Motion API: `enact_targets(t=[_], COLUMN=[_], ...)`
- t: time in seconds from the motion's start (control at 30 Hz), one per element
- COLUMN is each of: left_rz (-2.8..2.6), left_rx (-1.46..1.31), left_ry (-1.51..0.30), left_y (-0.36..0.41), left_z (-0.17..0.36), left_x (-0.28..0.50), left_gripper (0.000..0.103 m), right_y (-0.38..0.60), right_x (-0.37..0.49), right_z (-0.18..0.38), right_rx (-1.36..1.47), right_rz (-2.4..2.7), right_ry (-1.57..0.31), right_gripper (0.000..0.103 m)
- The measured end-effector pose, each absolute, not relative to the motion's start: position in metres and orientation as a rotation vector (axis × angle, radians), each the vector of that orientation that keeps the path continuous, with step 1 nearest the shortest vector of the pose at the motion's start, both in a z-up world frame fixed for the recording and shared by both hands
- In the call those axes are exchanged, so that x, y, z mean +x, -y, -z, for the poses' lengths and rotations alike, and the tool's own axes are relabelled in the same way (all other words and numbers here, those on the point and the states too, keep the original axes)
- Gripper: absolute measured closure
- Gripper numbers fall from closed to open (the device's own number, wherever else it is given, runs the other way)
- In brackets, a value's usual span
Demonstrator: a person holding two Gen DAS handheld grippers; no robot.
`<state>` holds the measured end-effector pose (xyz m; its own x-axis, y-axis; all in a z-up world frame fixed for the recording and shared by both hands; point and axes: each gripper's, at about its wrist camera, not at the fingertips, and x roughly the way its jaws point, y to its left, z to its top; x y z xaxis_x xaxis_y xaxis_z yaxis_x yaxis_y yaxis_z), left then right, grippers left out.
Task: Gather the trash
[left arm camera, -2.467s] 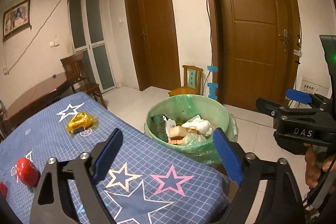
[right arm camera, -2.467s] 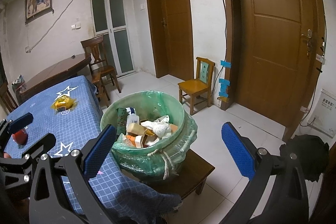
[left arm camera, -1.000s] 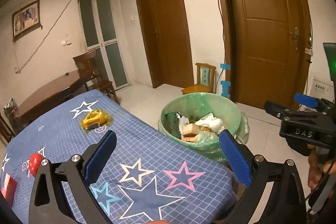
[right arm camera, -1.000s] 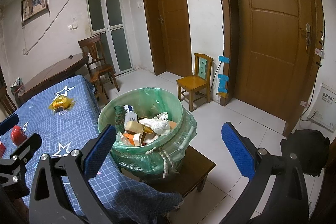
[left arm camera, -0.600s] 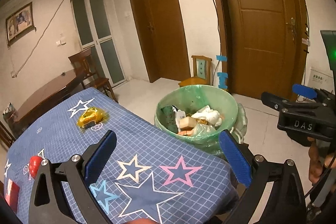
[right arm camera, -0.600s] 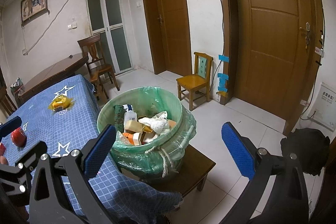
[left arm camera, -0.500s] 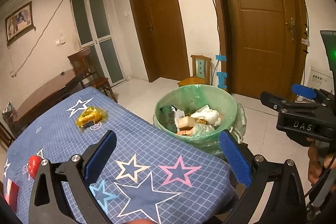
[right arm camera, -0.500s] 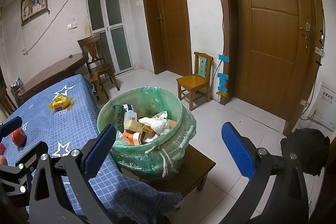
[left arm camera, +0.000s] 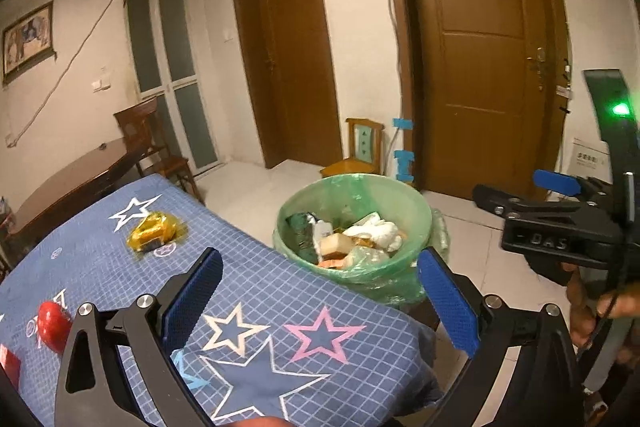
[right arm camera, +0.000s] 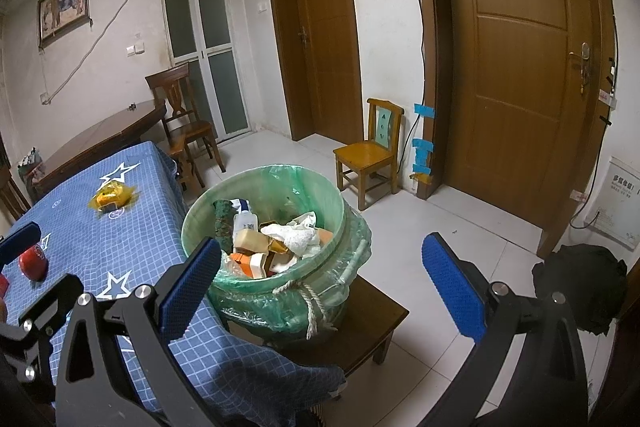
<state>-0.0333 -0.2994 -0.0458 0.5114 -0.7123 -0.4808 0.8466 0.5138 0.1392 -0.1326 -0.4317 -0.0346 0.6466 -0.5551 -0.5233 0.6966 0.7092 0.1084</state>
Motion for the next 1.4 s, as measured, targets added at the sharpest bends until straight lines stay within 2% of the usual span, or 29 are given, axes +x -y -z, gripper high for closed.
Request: enact_targets(t=[0.3,0.87,1.07,1.4], left_rz=[0.982,0.868,0.874,0.872], left_rx=[0.392,0.381,0.379,0.358], left_ry=[-0.387,-0.47,-0.452,-0.467], left_y=[0.3,0.297,0.296,0.297], left_z=[0.048,0.046,0.046,0.044], left_x=[-0.035,-0.013,-0.015,-0.012], left_gripper=[0.013,0.013,0.007,0.006], right_y=[0.431,0.429,0.431,0.432], right_x=[-0.133,-0.133,-0.134,-0.133], right_z=[0.036,0.032,0.032,0.033], right_rx=[0.316,0.314,0.319,0.323], right_rz=[0.727,0.73,0.735,0.734], right_ry=[-0.48,-0.471,-0.473,-0.476], right_gripper=[0.006,0.006,0.006,0.006])
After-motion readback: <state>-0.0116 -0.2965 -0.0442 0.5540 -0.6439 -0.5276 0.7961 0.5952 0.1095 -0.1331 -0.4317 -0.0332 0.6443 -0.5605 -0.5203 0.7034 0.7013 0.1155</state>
